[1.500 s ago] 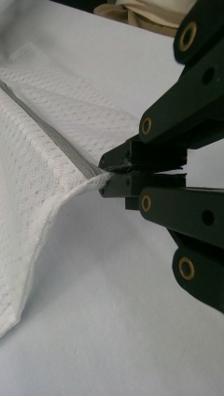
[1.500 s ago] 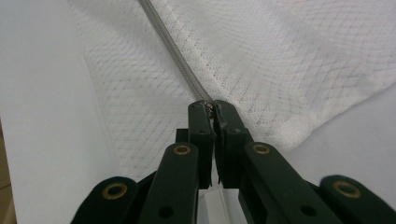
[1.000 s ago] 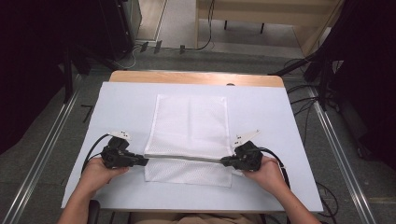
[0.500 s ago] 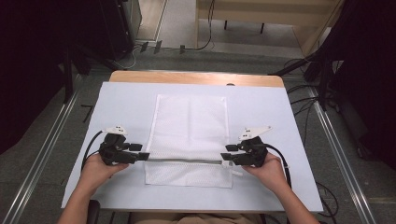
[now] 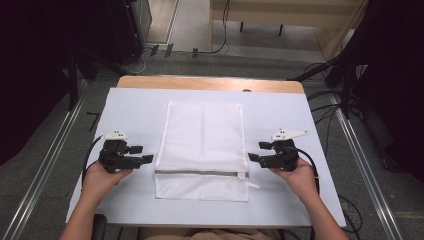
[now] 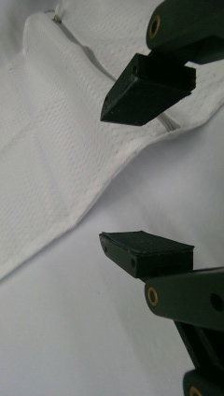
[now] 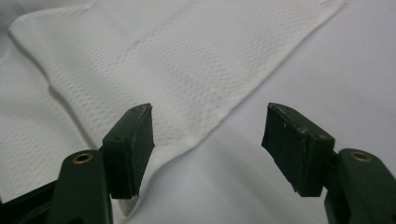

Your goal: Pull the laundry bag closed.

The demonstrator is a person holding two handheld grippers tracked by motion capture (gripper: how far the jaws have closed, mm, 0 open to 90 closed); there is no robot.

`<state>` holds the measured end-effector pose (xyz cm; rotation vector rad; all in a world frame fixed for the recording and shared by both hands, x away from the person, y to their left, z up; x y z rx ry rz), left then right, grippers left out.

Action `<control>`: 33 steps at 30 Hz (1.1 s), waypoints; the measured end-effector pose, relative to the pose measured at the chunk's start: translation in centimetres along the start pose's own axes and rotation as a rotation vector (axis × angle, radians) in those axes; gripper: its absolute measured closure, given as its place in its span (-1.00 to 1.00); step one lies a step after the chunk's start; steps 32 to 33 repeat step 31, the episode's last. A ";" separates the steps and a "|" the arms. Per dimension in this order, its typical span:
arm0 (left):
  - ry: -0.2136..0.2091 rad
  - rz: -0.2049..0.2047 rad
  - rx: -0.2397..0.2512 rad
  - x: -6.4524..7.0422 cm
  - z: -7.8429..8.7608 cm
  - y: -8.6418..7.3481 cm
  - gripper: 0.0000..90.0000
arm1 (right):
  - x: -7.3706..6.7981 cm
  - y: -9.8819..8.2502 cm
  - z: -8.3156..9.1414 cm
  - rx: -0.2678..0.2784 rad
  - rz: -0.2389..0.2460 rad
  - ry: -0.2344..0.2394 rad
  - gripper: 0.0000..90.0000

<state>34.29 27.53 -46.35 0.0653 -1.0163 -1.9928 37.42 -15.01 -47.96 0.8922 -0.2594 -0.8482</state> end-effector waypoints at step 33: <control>0.070 0.077 -0.017 -1.6 -0.2 -0.4 -0.31 | 4.1 -1.4 0.4 -0.017 -0.071 -0.122 -0.47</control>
Point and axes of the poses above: each handheld gripper's, and its own axes: z roughly backward along the jaws, y roughly out of its top, x roughly to its right, the point moved 6 cm from there along -z, roughly forward along the jaws, and after that the axes turned 6 degrees about -y, right-handed, at the moved point
